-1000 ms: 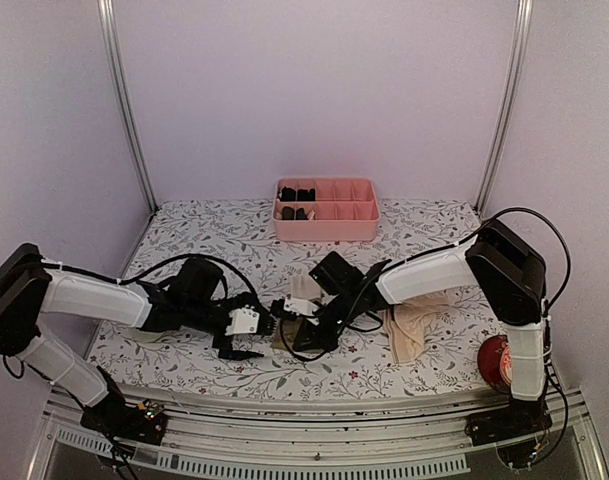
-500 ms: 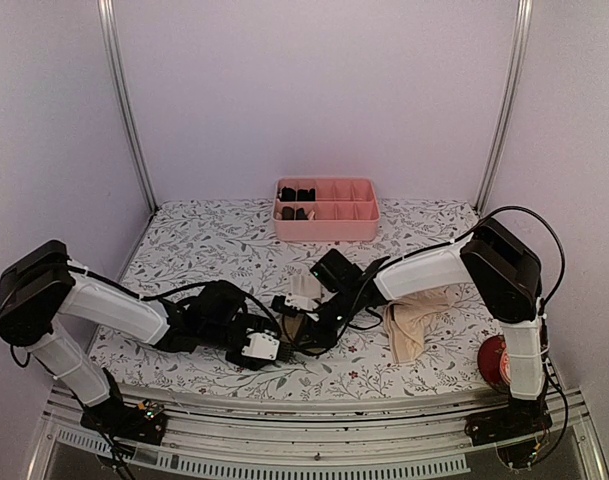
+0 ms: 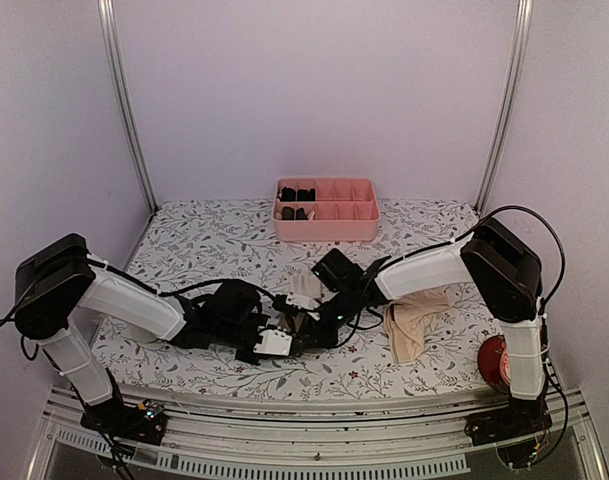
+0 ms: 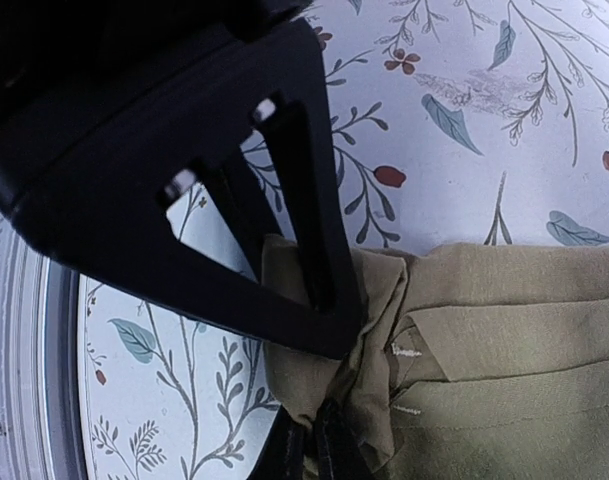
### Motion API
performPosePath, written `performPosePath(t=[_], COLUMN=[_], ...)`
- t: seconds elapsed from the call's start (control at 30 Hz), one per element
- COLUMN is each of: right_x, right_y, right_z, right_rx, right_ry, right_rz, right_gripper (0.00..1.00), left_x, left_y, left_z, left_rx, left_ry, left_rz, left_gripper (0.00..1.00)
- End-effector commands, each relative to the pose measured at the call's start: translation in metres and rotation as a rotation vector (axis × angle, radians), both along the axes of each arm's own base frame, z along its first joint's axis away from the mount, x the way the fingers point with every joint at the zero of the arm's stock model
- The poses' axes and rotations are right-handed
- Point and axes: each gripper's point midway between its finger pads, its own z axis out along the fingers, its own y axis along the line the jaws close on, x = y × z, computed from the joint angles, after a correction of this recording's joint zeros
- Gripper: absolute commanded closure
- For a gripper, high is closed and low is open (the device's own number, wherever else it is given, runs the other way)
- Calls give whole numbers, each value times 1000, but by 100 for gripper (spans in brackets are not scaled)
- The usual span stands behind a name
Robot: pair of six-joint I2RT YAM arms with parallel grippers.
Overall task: Roll the underwear
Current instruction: Roll the underwear at the center of the board.
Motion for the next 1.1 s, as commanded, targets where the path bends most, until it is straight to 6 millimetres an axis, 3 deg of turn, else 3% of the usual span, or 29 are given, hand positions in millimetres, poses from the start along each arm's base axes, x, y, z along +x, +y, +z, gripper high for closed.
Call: performPosePath(t=[0.0, 0.1, 0.17, 0.37, 0.53, 0.57, 0.7, 0.8, 0.9, 1.07], right_x=[-6, -6, -6, 1, 4, 7, 14, 6, -9, -20], right_y=[-29, -34, -38, -74, -107, -114, -142, -139, -128, -103], right_z=[-24, -17, -14, -1, 42, 61, 96, 122, 135, 121], right_rx=[-112, -105, -112, -170, -108, -66, 33, 141, 200, 140], right_ry=[28, 14, 0, -96, -228, -278, -441, -531, -642, -747], right_rz=[-33, -44, -62, -200, -350, -389, -515, -502, -449, -334], right_gripper=[96, 96, 90, 52, 31, 27, 19, 17, 16, 16], left_x=[-3, -12, -14, -27, -32, -32, -23, -13, -5, 6], left_y=[-10, -22, -28, -37, -40, -40, -36, -35, -30, -29], left_z=[-2, 1, -3, -21, -25, -25, -21, -13, -21, -28], left_rx=[-2, -28, -30, 3, 9, 6, -25, -65, -71, -83], left_ry=[56, 148, 202, 350, 454, 480, 595, 706, 819, 909], left_rz=[22, 7, 13, 0, -11, -10, 22, 48, 95, 158], left_gripper=[84, 91, 96, 100, 100, 100, 100, 100, 100, 100])
